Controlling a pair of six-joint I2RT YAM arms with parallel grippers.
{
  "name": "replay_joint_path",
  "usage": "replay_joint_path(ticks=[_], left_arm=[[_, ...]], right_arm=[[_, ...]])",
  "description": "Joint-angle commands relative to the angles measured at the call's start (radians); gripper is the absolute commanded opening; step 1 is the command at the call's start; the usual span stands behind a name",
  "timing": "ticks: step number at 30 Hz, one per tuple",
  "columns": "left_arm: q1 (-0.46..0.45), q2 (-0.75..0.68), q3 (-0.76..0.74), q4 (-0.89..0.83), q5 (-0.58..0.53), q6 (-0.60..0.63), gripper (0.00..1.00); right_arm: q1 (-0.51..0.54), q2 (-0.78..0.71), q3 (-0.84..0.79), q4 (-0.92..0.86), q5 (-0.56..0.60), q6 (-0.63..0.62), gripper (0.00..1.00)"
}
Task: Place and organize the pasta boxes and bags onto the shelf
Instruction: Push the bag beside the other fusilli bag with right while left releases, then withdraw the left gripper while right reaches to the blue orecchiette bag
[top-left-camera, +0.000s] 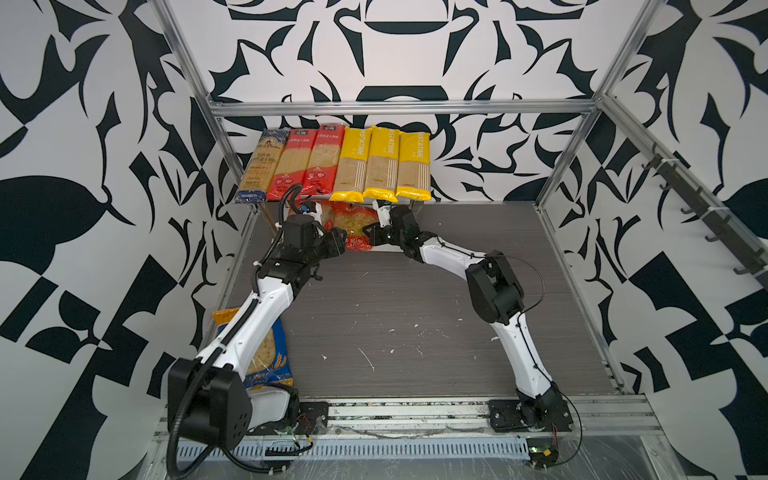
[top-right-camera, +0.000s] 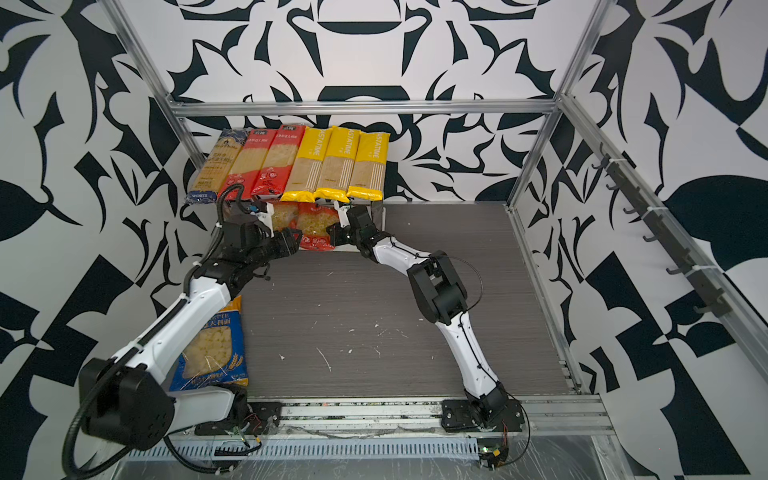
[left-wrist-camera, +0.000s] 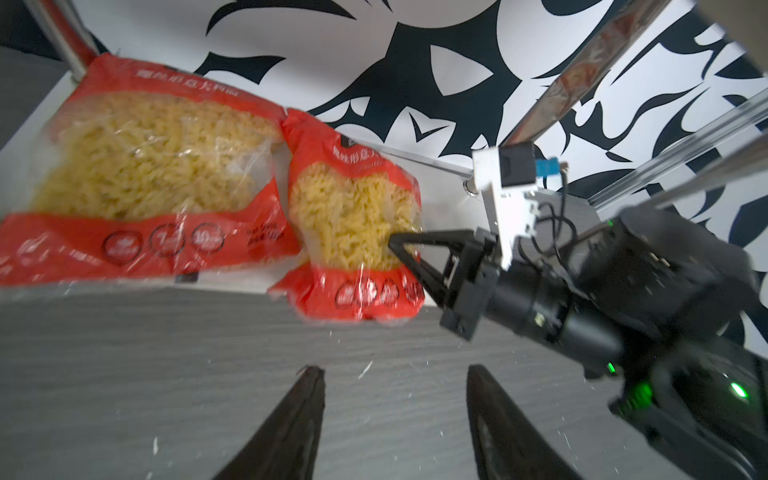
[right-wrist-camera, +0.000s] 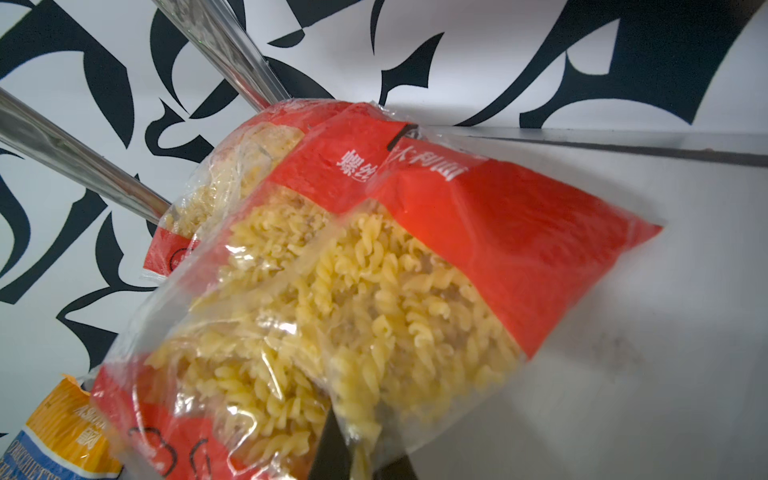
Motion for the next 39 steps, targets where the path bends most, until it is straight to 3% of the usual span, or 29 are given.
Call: replay_joint_path(ticks=[1,14,27,29,33,36,39], left_arm=[[0.001,-0.077,-0.042,-0.095,-0.001,-0.017,0.59],[0.001,-0.236,-0.090,-0.189,-0.001,-0.046,0.59],[0.000,-0.256,-0.113,-0.183,0.017,-0.077,0.59],[-0.002,-0.264,-0.123,-0.182,0.024,-0.090,0.59],[-0.012,-0.285,-0.138,-0.183,0.023,-0.106,0.59],[-0.014,-0.300,-0.147,-0.190,0.018,-0.111,0.59],[-0.016,-0.311,-0.152,-0.198,0.015,-0.114,0.59]], right_arm=[[-0.002,-0.001,0.078,0.021,-0.022,-0.030,0.00],[0.049,0.174,0.359,-0.101,-0.046,-0.009,0.00],[0.034,0.034,0.213,-0.113,-0.042,-0.017,0.01],[0.023,0.017,0.190,-0.111,-0.048,-0.009,0.08],[0.014,-0.003,0.174,-0.141,-0.054,-0.015,0.39],[0.014,-0.024,0.144,-0.148,-0.054,-0.013,0.47],[0.015,-0.059,0.091,-0.145,-0.051,0.004,0.49]])
